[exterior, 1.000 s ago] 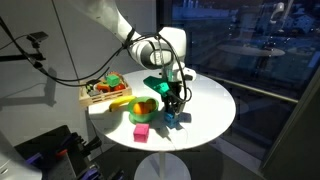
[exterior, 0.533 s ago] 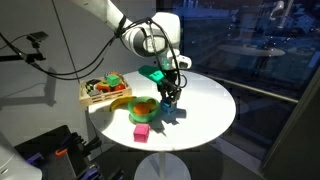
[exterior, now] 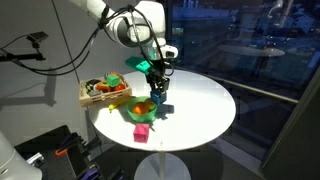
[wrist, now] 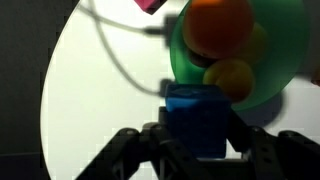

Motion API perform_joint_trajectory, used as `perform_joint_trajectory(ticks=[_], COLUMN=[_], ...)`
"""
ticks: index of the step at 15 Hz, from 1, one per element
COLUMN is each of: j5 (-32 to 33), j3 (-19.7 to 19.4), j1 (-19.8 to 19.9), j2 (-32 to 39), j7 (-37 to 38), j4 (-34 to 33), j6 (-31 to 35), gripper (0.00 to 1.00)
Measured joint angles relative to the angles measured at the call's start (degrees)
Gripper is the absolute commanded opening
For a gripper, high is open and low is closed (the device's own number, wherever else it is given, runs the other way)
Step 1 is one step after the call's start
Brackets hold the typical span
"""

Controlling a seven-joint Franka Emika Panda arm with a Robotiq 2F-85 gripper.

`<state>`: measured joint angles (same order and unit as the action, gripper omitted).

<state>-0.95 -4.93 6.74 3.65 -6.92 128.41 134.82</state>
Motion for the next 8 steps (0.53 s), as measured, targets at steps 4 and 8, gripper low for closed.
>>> perform_joint_trajectory(ticks=[4,8], j5=[0.00,-0.65], j3=[0.67,0.94], j1=[-1.48,-2.99], j2=[-4.28,-7.51], j7=[-0.01,-1.64], j4=[3.71,7.16], j6=[0.00,0.01], gripper=[0.31,0.31])
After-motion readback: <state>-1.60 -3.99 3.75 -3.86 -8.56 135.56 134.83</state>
